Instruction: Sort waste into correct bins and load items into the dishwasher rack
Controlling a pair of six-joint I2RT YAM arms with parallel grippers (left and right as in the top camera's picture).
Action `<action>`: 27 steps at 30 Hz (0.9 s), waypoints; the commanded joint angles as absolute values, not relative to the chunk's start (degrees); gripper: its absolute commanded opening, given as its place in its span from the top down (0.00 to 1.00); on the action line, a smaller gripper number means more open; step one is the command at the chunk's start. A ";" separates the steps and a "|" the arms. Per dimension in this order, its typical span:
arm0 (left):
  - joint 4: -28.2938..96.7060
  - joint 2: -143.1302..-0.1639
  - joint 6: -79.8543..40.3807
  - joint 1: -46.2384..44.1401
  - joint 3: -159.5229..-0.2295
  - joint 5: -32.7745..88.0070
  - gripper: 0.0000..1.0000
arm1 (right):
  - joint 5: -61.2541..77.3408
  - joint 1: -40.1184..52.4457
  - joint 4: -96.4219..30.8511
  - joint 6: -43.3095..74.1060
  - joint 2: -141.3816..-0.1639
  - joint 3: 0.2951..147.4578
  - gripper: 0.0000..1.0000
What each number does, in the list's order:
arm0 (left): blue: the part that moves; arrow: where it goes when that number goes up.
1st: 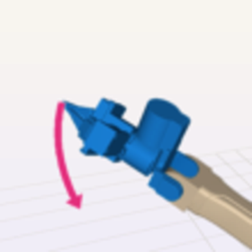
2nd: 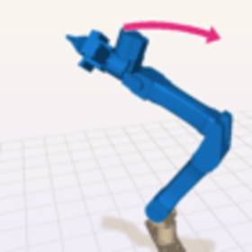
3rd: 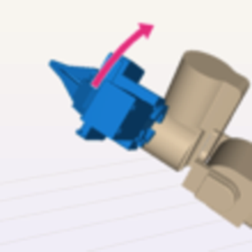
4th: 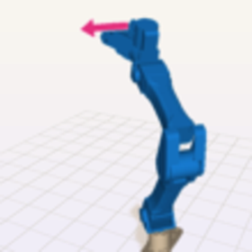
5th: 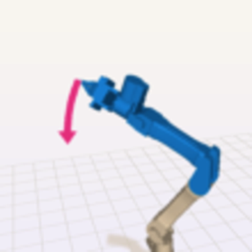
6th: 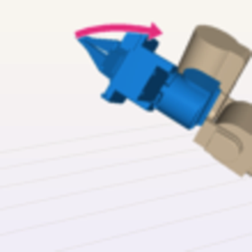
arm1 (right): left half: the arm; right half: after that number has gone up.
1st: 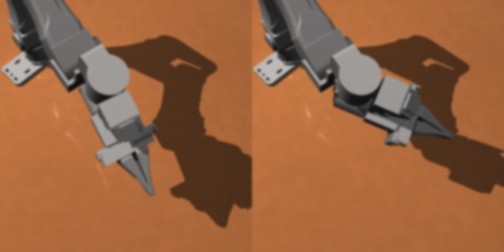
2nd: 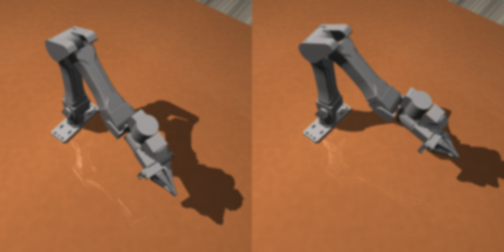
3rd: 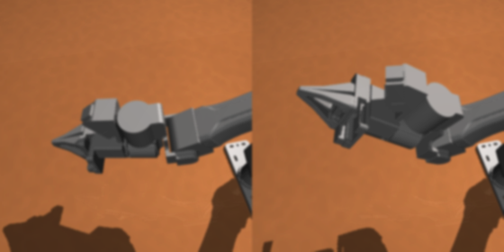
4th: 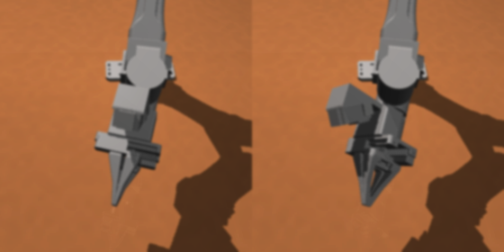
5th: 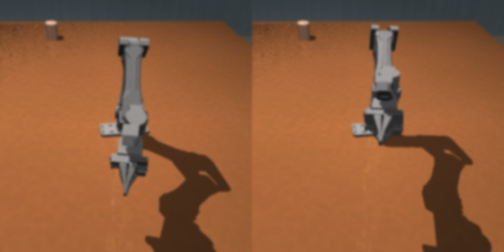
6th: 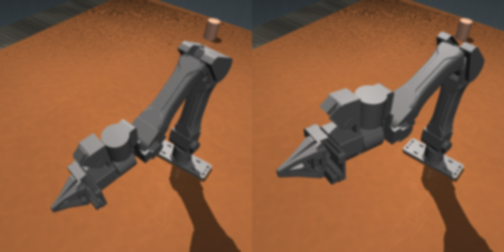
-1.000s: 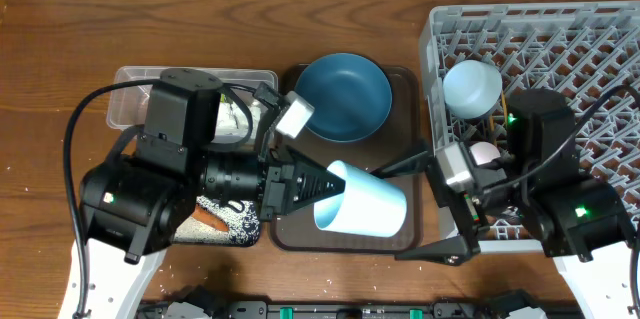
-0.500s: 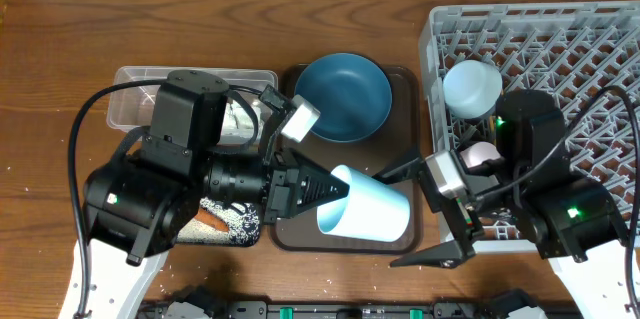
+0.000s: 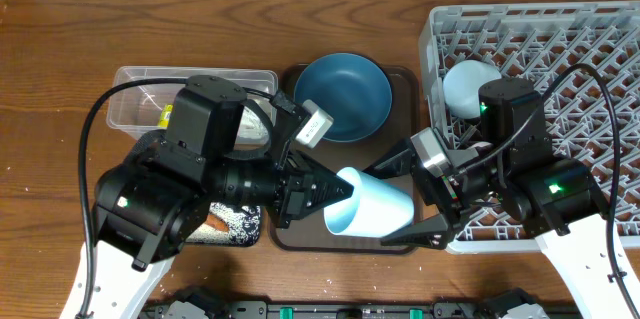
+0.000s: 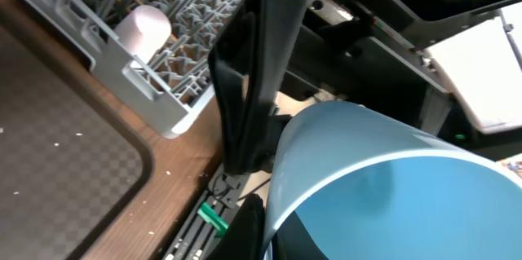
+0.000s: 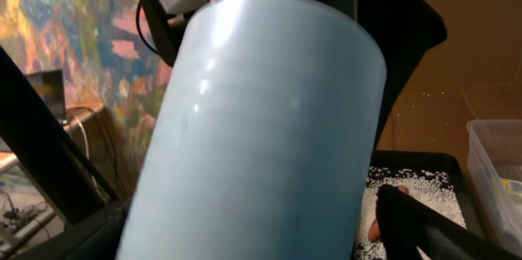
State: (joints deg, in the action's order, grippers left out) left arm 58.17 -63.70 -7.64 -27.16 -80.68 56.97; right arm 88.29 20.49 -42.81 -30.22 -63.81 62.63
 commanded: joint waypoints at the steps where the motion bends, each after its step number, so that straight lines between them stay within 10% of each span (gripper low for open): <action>1: 58.11 -63.99 -7.14 -28.34 -80.68 54.70 0.94 | 89.21 21.08 -42.59 -28.73 -63.81 62.85 0.18; 14: 57.82 -63.99 -7.11 -28.34 -80.68 54.52 0.94 | 89.19 21.04 -41.43 -28.73 -63.81 62.85 0.45; 27: 59.88 -63.99 -7.09 -28.34 -80.68 52.16 0.93 | 89.19 19.38 -34.15 -20.97 -63.81 62.85 0.49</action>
